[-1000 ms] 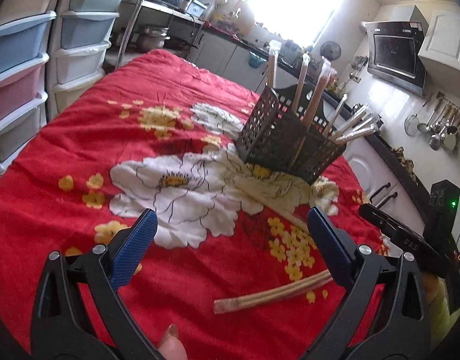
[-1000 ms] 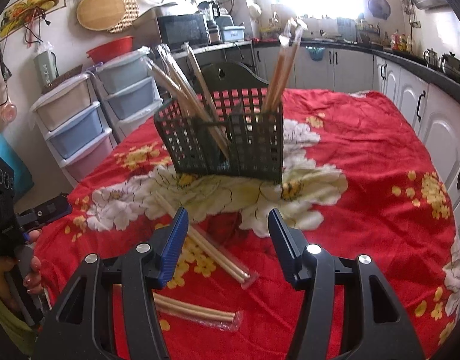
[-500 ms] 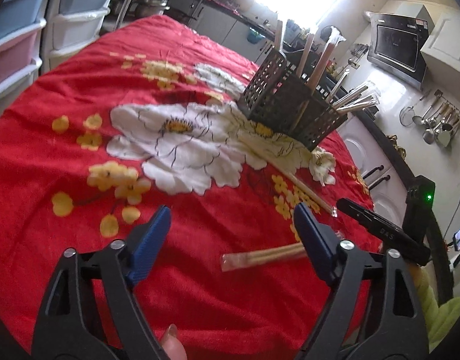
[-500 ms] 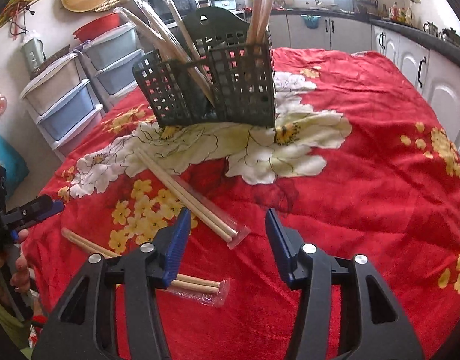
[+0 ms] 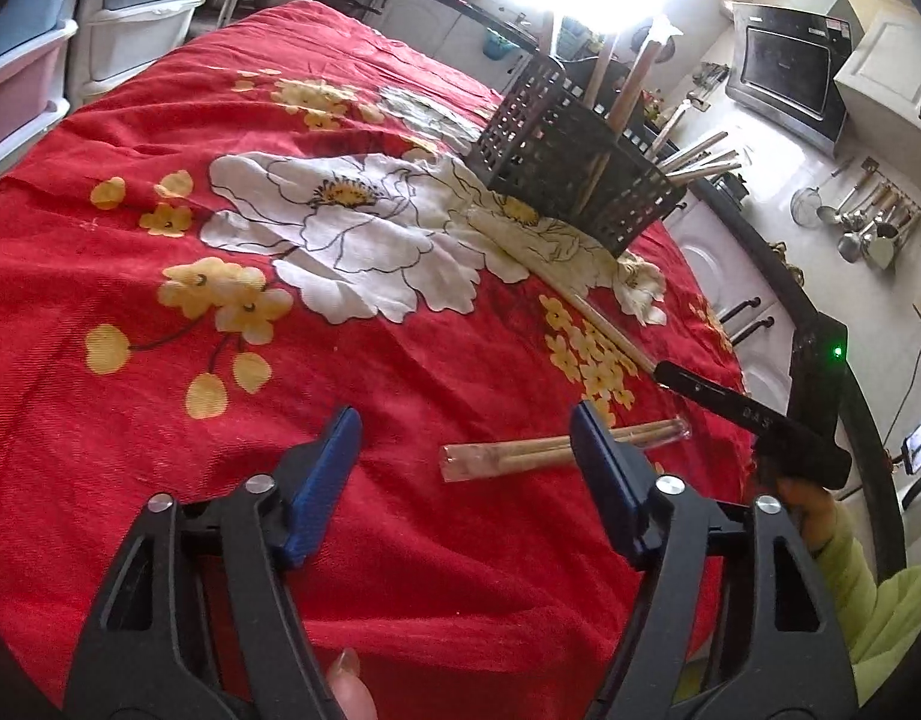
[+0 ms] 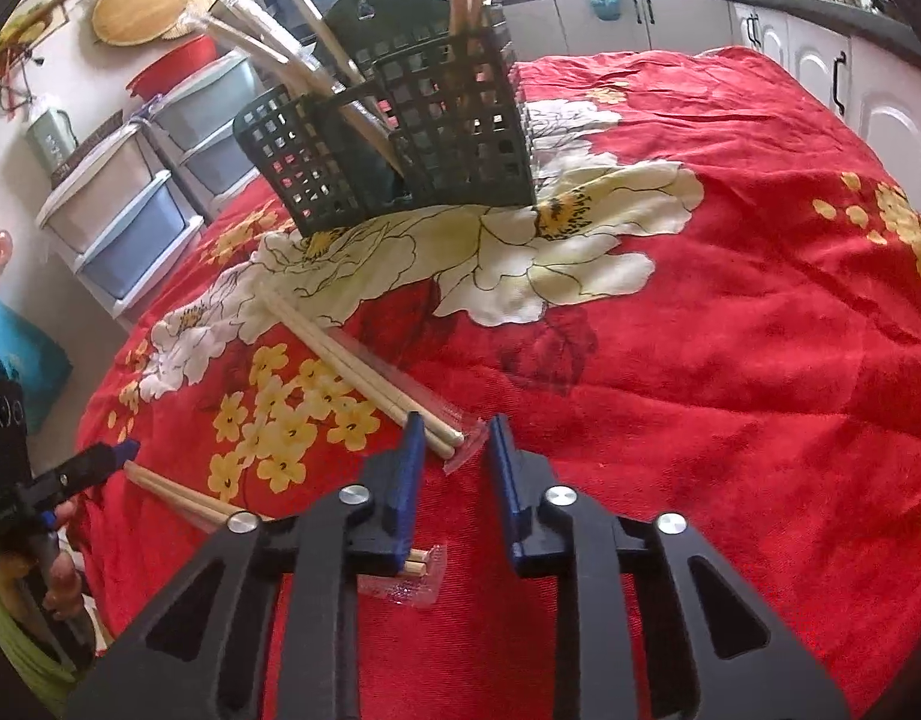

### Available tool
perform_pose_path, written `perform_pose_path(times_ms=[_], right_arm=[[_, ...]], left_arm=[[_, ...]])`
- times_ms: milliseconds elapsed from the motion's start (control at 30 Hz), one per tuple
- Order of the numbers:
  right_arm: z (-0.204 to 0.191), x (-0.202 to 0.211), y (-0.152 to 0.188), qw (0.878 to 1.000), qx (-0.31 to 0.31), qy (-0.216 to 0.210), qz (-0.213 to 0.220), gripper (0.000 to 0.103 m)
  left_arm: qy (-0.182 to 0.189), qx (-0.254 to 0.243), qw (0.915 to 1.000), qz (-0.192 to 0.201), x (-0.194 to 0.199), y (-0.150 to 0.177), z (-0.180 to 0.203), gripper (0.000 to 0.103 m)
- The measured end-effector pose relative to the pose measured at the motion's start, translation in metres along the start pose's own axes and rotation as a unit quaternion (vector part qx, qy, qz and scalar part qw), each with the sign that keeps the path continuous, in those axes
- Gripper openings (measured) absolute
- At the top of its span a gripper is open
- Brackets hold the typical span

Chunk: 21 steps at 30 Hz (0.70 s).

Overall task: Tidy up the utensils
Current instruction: 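Lower both tools to the last loose chopsticks and close each on one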

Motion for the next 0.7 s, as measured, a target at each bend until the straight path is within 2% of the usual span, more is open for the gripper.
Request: perform_pose_path(times_ms=[200, 367, 700], right_arm=[[0.000, 0.002, -0.002, 1.000, -0.004, -0.002, 0.006, 0.005], [0.001, 0.005, -0.003, 1.000, -0.008, -0.002, 0.011, 0.003], [0.000, 0.012, -0.009, 1.000, -0.011, -0.001, 0.024, 0.002]], left_arm=[[0.003, -0.004, 0.9999, -0.013, -0.005, 0.004, 0.004, 0.040], [0.007, -0.002, 0.9998, -0.021, -0.005, 0.007, 0.004, 0.038], [0.008, 0.011, 0.9997, -0.023, -0.005, 0.010, 0.001, 0.017]])
Point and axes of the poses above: each gripper's, at about its wrist camera, not at the fingertips, and x roughly against the way its jaws point, z to its right, y to its underside, the point moved 8 cm from there along -x, roughly the way its jaws point, and after that the axes turned 12 degrees about x, right-handed, at the moved point
